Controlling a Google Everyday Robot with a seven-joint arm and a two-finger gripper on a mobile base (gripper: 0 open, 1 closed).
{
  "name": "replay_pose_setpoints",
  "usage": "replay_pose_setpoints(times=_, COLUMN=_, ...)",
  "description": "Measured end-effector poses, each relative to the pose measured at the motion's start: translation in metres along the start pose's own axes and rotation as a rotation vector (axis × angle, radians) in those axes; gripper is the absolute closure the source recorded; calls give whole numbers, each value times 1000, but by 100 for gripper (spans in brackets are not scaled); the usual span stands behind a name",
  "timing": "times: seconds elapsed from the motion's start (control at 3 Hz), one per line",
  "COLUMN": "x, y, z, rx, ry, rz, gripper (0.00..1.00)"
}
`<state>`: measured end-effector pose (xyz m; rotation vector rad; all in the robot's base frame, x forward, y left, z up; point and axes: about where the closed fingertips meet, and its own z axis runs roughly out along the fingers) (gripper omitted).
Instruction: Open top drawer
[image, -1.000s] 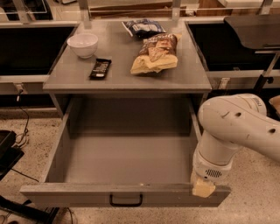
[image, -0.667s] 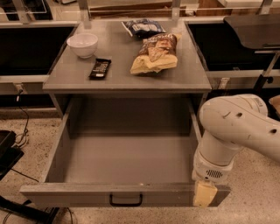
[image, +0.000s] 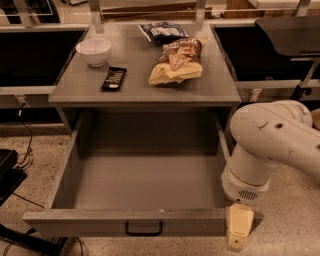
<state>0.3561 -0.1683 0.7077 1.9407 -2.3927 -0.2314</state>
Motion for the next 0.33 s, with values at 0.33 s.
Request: replay_pose_setpoints(times=0.33, x=-13, y=4, z=-59, rx=90, ry=34, rz=-55, gripper=0)
